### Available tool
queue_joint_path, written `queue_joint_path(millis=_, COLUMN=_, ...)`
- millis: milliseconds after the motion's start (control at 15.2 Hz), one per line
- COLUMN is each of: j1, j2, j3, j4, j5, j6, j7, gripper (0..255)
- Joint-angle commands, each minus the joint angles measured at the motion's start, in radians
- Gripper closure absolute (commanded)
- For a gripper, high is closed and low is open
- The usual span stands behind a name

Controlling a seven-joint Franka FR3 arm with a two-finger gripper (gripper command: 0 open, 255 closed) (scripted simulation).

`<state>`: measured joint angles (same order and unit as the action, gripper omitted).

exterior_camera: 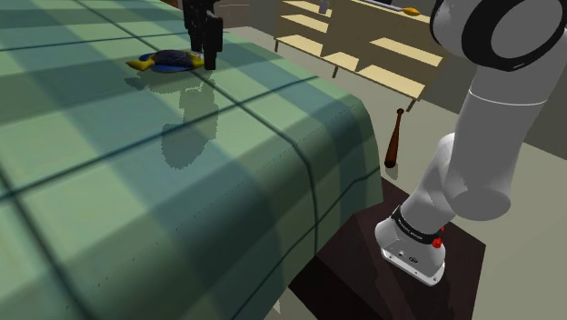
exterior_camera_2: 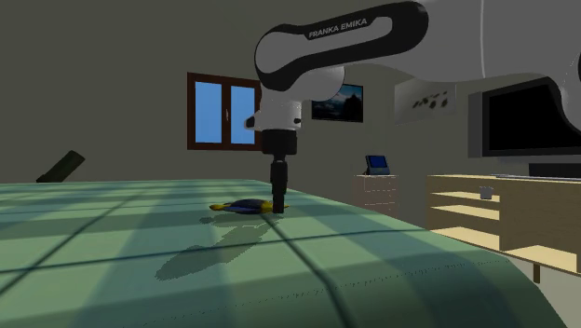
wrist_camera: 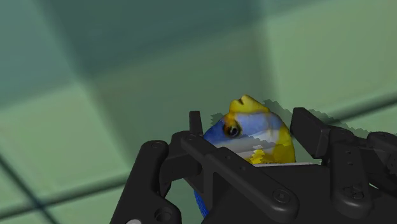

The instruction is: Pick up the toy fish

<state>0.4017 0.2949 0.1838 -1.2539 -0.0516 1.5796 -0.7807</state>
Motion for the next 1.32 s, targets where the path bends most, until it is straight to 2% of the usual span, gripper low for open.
queue_joint_path(millis=0, j1=0.000, j2=0.001, j3=0.000, j4=0.000, j5=0.000, j6=0.000, j7=0.000, gripper=255)
queue_joint_path(millis=264, j1=0.000, j2=0.002, j3=0.000, j4=0.001, j5=0.000, j6=0.000, j7=0.000, gripper=255)
queue_joint_path(millis=594, j1=0.008, j2=0.035, j3=0.001, j4=0.120, j5=-0.006, j6=-0.085, j7=0.001, gripper=255)
queue_joint_path(millis=990, j1=0.024, j2=0.102, j3=0.001, j4=0.308, j5=-0.020, j6=-0.207, j7=0.004, gripper=255)
queue_joint_path(millis=1254, j1=0.046, j2=0.185, j3=0.000, j4=0.503, j5=-0.036, j6=-0.319, j7=0.004, gripper=255)
